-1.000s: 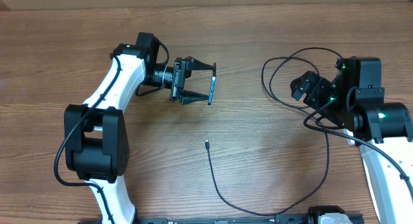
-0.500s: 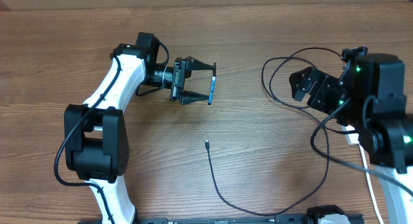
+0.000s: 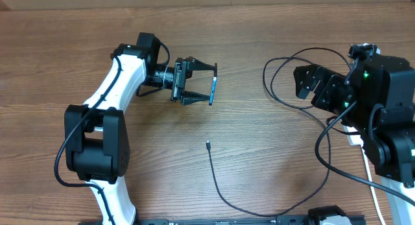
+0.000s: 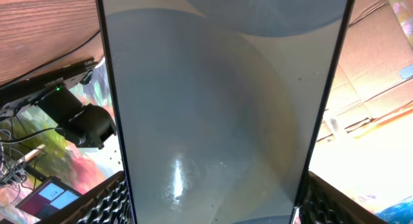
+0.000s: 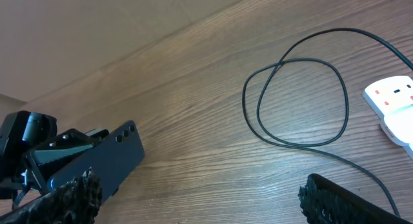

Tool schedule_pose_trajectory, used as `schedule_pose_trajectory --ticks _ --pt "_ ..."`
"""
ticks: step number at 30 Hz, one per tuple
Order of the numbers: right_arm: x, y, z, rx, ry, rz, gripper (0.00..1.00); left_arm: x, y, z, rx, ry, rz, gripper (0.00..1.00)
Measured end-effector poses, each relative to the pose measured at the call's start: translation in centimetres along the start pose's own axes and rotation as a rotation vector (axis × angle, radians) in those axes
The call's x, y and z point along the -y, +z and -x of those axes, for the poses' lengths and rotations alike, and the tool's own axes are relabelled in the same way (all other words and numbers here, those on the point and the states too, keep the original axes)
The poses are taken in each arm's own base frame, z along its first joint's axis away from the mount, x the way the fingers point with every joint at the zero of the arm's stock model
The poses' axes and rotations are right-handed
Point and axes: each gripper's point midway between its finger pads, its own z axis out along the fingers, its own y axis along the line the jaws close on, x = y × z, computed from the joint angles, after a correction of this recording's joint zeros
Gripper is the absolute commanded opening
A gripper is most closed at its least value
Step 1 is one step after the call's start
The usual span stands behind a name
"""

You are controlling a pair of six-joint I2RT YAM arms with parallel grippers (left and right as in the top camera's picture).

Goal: Plug charger to phone and switch on socket
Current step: 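Move the right gripper left to the phone held by the left gripper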

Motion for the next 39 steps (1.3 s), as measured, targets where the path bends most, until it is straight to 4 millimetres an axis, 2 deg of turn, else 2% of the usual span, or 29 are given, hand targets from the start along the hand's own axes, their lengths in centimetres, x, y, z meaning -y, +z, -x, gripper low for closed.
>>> schedule_pose_trajectory --ticks 11,16,31,39 --pt "-1.8 -3.9 2.5 0.085 -0.012 0.05 1.0 0.0 0.0 0.0 0.0 0.0 0.0 0.7" --pt "-2.5 -4.0 1.9 0.052 -0.013 0.089 1.0 0.0 0.0 0.0 0.0 0.0 0.0 0.71" --pt "-7.2 -5.0 0.3 -0.049 -0.053 0.363 1.0 0.0 0.0 0.0 0.0 0.0 0.0 0.71" --pt "-9.1 -5.5 -1.1 -0.091 -0.1 0.433 1.0 0.0 0.0 0.0 0.0 0.0 0.0 0.71"
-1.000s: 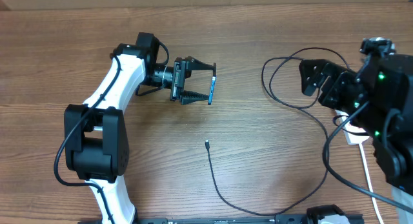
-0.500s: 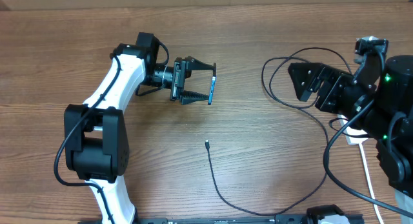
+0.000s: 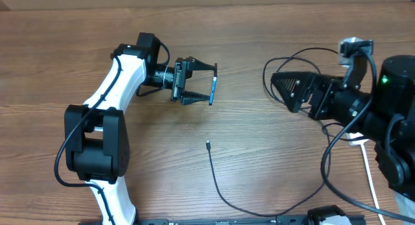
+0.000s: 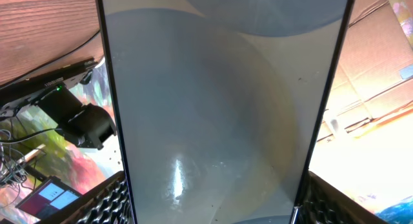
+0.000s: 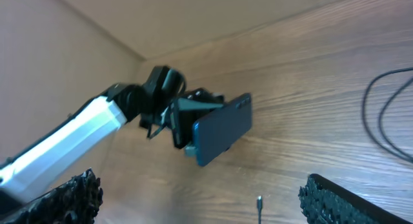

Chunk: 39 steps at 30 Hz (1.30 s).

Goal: Plug charger to phone and switch on socket
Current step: 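Move the right gripper left to the phone held by the left gripper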

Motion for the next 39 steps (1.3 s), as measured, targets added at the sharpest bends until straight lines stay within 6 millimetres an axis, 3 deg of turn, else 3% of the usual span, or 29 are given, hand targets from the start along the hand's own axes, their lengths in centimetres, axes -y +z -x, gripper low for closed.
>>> schedule_pose_trajectory --ticks 10,17,27,33,39 --pt "-2.2 1.8 -2.3 -0.05 -0.087 -0.029 1.0 0.0 0.0 0.0 0.0 0.0 0.0 0.71" --pt "-2.9 4.9 -4.0 -0.122 -0.149 -0.065 0.98 0.0 0.0 0.0 0.0 0.0 0.0 0.71" --pt "-2.4 9.4 -6.7 -0.178 -0.201 -0.228 1.0 0.0 0.0 0.0 0.0 0.0 0.0 0.71" --pt "-1.2 10.4 -6.9 -0.18 -0.188 -0.304 1.0 0.0 0.0 0.0 0.0 0.0 0.0 0.71" --pt "-1.5 10.6 -6.4 -0.156 -0.165 -0.295 1.0 0.0 0.0 0.0 0.0 -0.005 0.0 0.71"
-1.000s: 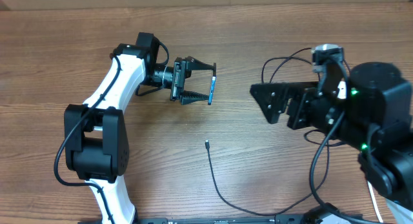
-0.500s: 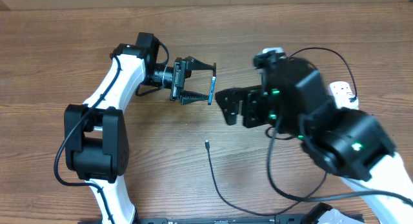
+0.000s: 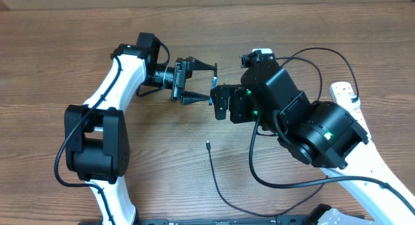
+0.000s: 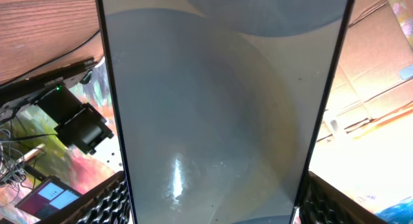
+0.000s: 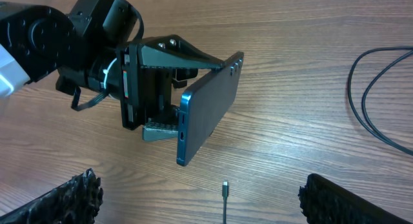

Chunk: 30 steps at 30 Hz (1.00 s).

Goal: Plug charger to phone and switch on socket

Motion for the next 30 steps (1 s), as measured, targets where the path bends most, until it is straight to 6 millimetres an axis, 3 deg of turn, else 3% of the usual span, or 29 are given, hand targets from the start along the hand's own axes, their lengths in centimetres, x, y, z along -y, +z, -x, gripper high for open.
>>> schedule_pose_trajectory --ticks 5,14,22,30 --pt "0.7 0.0 0.3 0.017 0.04 -0.032 1.0 0.0 0.0 0.0 0.0 -0.022 0.0 0.7" --pt "5.3 -0.5 2.6 0.145 0.22 -0.227 1.0 -0.1 0.0 0.1 0.004 -0.059 0.003 0.71" --pt "7.1 -0.9 3.4 0.2 0.254 -0.306 1.0 0.1 0.0 0.9 0.036 -0.036 0.017 0.7" --pt "12.8 -1.5 3.7 0.182 0.4 -0.43 1.0 0.0 0.0 1.4 0.062 -0.04 0.03 0.7"
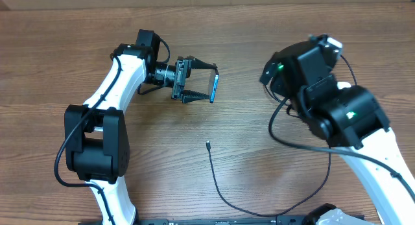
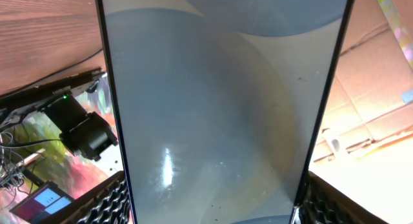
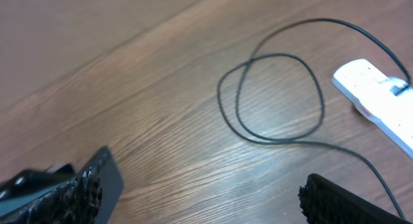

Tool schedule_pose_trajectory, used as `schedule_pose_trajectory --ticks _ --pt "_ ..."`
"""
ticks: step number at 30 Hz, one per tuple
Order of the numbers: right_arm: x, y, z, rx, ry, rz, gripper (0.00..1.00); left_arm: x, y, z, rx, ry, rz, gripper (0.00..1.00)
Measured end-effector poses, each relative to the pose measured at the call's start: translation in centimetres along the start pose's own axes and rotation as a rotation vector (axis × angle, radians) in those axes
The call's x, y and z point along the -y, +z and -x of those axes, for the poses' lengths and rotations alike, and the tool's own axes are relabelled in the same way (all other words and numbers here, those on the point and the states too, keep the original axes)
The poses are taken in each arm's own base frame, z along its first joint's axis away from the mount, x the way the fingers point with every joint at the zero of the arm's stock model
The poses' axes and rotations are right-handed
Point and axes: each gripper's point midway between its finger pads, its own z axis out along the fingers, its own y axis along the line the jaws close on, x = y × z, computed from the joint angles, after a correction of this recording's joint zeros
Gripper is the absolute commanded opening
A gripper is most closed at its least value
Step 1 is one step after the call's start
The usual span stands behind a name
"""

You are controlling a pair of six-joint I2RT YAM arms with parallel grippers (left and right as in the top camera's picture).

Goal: Plug charger to phone and switch on socket

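The dark blue phone (image 1: 213, 87) is held on edge above the table, with my left gripper (image 1: 196, 82) shut on it. Its glossy face (image 2: 219, 108) fills the left wrist view between the two fingers (image 2: 110, 201). The black charger plug (image 1: 207, 145) lies loose on the wood below the phone, and its cable (image 1: 224, 192) curves off to the right. My right gripper (image 3: 206, 208) is open and empty, high over the cable loop (image 3: 277, 98). The white socket strip (image 3: 377, 101) shows at the right; in the overhead view my right arm hides it.
The wooden table (image 1: 78, 43) carries the left arm's base (image 1: 97, 147) at the left. My right arm (image 1: 337, 115) covers the right side. The cable runs on toward the front edge (image 1: 279, 215). A cardboard wall backs the table.
My right arm, then reaching to the middle beside the phone, is now back on the right, looking at the cable loop and socket. The left gripper keeps the phone in nearly the same place.
My right gripper was first open at the far right near the socket. It then stretched left, and later hung close to the phone and plug. Now it is back on the right, still empty. The left gripper held the phone throughout, and the plug stayed put.
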Motion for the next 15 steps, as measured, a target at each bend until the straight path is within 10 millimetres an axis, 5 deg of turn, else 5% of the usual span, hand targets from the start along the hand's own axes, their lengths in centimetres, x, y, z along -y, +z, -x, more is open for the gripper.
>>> schedule_pose_trajectory --ticks 15 --pt "-1.9 -0.1 -2.6 -0.205 0.041 0.152 0.98 0.4 -0.1 1.8 0.084 0.004 0.019 0.7"
